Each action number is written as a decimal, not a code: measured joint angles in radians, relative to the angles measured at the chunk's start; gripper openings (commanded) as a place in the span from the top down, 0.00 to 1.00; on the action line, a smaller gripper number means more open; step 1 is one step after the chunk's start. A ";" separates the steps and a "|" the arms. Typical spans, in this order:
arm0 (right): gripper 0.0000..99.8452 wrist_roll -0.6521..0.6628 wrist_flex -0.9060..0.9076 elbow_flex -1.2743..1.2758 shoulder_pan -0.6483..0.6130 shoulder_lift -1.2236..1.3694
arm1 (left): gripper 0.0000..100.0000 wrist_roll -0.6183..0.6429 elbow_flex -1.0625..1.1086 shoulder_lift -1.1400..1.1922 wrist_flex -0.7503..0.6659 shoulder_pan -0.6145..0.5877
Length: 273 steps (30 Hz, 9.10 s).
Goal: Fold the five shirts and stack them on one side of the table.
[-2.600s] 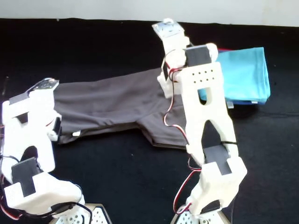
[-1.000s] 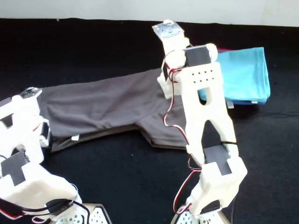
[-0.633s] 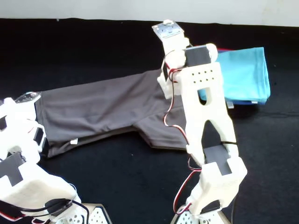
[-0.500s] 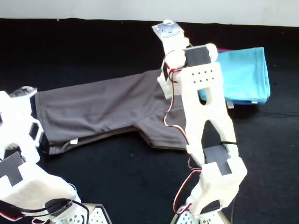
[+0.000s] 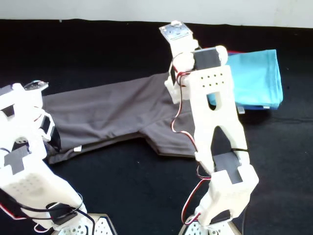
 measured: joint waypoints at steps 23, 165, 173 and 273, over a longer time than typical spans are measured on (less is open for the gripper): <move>0.99 0.000 0.000 0.000 0.000 0.000 | 0.99 0.000 -0.038 0.009 0.163 0.084; 0.80 0.071 -0.400 -0.439 0.008 0.736 | 0.91 -0.054 0.534 -0.269 -0.384 0.086; 0.80 -0.012 -0.175 -0.758 0.020 0.744 | 0.91 -0.054 0.534 -0.269 -0.384 0.086; 0.99 0.133 -0.002 -0.856 0.081 0.970 | 0.91 -0.054 0.534 -0.269 -0.384 0.086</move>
